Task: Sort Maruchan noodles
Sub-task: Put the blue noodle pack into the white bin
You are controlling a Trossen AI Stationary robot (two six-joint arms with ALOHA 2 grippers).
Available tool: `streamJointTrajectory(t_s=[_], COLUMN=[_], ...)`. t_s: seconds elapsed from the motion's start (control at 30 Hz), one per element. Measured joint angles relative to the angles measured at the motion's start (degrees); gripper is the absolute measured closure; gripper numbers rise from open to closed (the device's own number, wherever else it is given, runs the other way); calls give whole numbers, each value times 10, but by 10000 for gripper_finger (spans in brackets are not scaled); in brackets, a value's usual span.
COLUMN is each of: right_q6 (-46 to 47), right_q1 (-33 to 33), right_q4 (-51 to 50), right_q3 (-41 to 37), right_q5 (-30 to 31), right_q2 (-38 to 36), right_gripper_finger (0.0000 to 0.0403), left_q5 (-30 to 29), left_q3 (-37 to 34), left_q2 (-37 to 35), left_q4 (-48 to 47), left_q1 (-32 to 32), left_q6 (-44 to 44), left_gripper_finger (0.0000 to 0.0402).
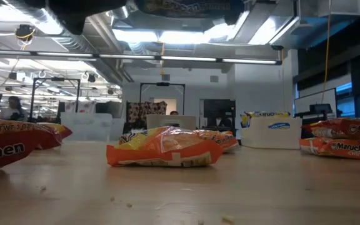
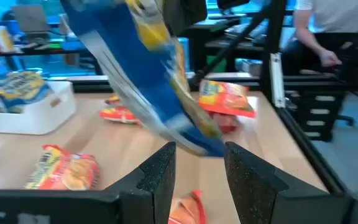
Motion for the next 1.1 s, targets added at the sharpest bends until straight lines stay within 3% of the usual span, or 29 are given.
streamJointTrajectory(t_s=[0.2, 0.33, 0.5, 0.73, 0.9, 1.1], right_q6=[-28, -25, -13, -8, 12, 12], right_q1=[-36, -43, -40, -41, -40, -41], right_q4=[-98, -180, -254, -144, 15, 86], right_q3=[0, 0, -4, -126, -218, -249], right_q5=[-3, -13, 14, 18, 8, 6], right_q2=[-56, -91, -145, -187, -186, -187], right_gripper_finger=[301, 308, 303, 306, 299, 304], left_q5=[-2, -47, 16, 204, 195, 194], left_q3=[5, 5, 5, 5, 5, 5], left_q2=[0, -9, -41, -85, -80, -81], left_q4=[1, -47, -60, -77, -97, -95], left_q1=[54, 96, 120, 176, 199, 203], left_q6=[7, -59, -75, -80, -83, -106], left_gripper_finger=[267, 253, 248, 250, 248, 248])
